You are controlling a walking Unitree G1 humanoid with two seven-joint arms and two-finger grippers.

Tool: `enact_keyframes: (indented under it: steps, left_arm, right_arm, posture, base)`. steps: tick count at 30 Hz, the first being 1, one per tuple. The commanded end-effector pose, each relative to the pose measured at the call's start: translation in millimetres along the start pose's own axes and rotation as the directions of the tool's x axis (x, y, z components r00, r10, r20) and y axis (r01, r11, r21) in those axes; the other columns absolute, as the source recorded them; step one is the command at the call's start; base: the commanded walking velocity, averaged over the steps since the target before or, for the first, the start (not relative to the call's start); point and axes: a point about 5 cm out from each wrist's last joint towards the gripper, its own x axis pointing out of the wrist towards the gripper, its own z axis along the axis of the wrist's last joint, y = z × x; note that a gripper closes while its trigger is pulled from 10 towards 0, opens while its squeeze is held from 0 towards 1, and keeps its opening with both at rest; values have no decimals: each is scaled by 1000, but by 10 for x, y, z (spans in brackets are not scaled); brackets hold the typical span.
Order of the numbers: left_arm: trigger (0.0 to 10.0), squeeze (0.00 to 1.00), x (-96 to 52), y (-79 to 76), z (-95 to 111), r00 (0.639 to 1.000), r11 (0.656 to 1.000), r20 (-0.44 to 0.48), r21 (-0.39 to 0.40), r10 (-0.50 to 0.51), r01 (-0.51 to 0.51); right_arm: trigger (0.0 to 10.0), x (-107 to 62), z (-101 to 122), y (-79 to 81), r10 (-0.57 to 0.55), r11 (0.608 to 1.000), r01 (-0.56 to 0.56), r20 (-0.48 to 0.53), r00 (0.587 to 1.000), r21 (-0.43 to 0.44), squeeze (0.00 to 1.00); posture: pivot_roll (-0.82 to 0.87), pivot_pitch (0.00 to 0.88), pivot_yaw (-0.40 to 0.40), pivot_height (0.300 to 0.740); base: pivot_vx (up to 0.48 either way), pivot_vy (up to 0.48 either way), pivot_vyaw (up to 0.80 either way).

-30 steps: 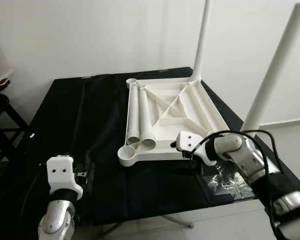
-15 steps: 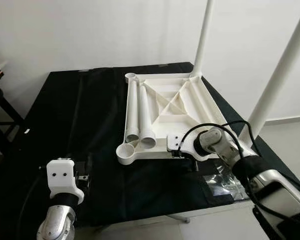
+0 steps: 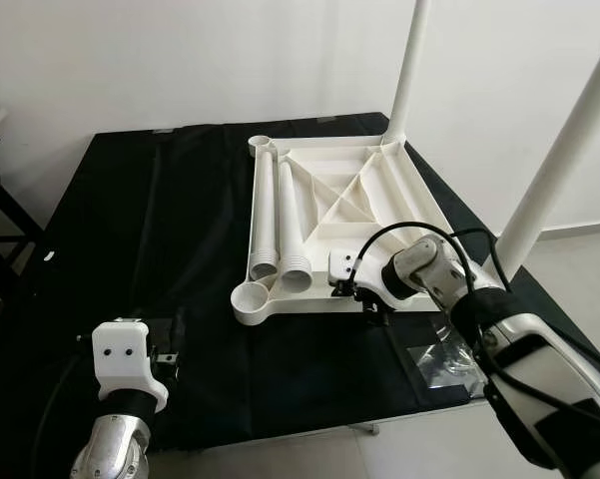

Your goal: Building children table

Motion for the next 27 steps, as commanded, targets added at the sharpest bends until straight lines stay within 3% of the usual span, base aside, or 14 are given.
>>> enact_keyframes:
  steps: [1, 19, 23, 25, 26, 27]
  left_arm:
    - [10000, 0, -21, -12, -31, 1000, 1000, -23, -9, 6, -6]
    - [10000, 0, 1, -18, -26, 1000, 1000, -24, -18, 10, -10]
    - [10000, 0, 8, -15, -27, 1000, 1000, -23, -17, 13, -13]
    - [10000, 0, 12, -16, -28, 1000, 1000, -23, -17, 13, -14]
    - [10000, 0, 18, -19, -31, 1000, 1000, -23, -19, 13, -14]
    - [10000, 0, 18, -19, -31, 1000, 1000, -23, -19, 13, -14]
  right_arm:
    - [0, -17, 30, -27, -5, 1000, 4, 11, 1000, 22, 0]
    - [0, -70, -103, -8, 46, 994, -56, -120, 992, -90, 0]
    - [0, -77, -156, 50, 102, 980, -125, -148, 984, -153, 0]
    - [0, -103, -170, 95, 160, 965, -186, -146, 976, -183, 0]
    - [0, -171, -190, 155, 250, 937, -277, -144, 957, -213, 0]
    - [0, -171, -190, 155, 250, 937, -277, -144, 957, -213, 0]
  posture:
    - [61, 96, -3, 740]
    - [46, 88, -10, 740]
    - [46, 86, -11, 740]
    - [44, 86, -11, 740]
    - [42, 85, -12, 740]
    - [42, 85, -12, 740]
  base:
    - [0, 0, 0]
    - [0, 0, 0]
    - [0, 0, 0]
    - [0, 0, 0]
    - [0, 0, 0]
    - [0, 0, 0]
